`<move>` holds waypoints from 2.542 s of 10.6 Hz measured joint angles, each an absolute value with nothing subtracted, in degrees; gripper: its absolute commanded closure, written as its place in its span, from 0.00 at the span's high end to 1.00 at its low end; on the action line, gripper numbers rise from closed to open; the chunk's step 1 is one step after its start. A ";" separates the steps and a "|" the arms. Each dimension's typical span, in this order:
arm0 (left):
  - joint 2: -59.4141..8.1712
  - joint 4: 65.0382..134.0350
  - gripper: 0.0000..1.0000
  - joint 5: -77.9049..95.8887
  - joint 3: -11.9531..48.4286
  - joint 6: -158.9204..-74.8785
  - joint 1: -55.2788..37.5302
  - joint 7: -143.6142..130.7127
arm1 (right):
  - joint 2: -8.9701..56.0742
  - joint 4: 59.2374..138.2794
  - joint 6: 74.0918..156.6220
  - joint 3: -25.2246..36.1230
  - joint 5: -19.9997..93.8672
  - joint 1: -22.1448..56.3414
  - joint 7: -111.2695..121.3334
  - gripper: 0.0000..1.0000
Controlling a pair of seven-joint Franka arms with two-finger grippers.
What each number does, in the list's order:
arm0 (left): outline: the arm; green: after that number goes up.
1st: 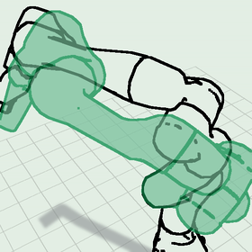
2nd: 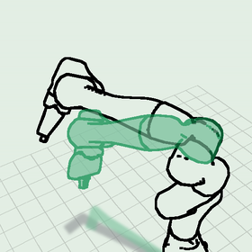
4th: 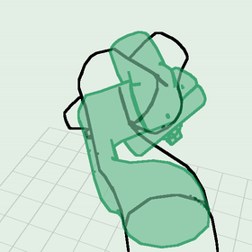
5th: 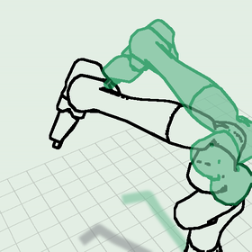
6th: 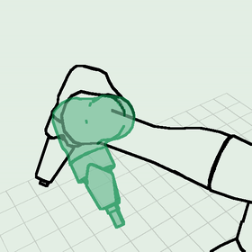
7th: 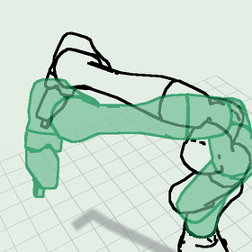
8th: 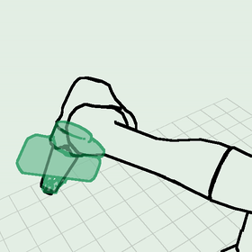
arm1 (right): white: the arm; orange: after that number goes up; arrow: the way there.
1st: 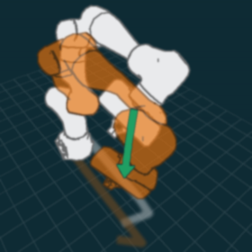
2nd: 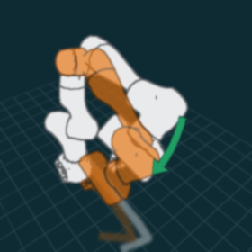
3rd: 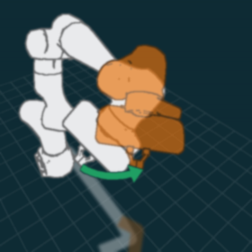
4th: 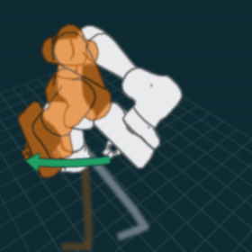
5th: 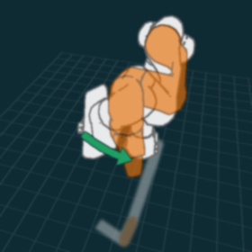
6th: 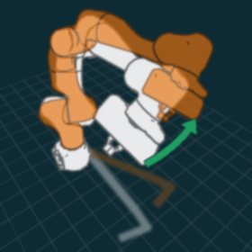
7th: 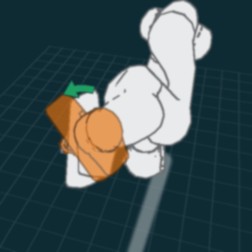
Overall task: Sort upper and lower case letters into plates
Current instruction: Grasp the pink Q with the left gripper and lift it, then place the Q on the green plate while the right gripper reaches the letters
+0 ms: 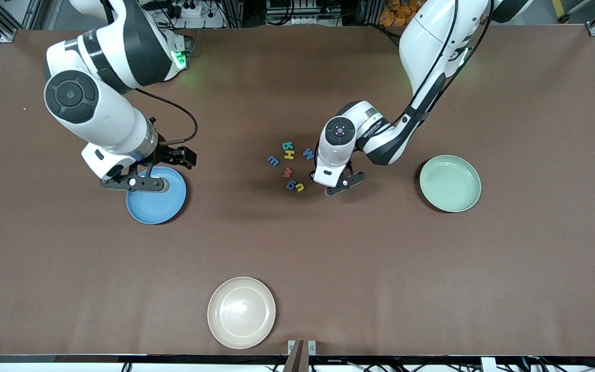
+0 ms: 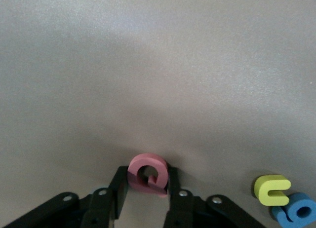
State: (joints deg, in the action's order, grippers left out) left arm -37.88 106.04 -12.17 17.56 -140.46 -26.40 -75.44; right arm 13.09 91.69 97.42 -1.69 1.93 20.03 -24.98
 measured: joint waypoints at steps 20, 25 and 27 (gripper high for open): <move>-26.25 112.24 0.00 -14.83 17.18 -117.31 8.52 -27.79 | 33.92 98.82 130.92 -1.75 2.14 41.52 -64.42 1.00; -26.21 114.26 1.00 -14.83 17.44 -117.42 13.01 -21.26 | 38.17 96.59 134.77 -1.80 2.10 44.13 -64.43 1.00; -26.12 114.13 1.00 -14.68 18.63 -117.50 13.02 -21.27 | 39.12 96.61 135.27 -1.79 2.10 44.93 -64.47 1.00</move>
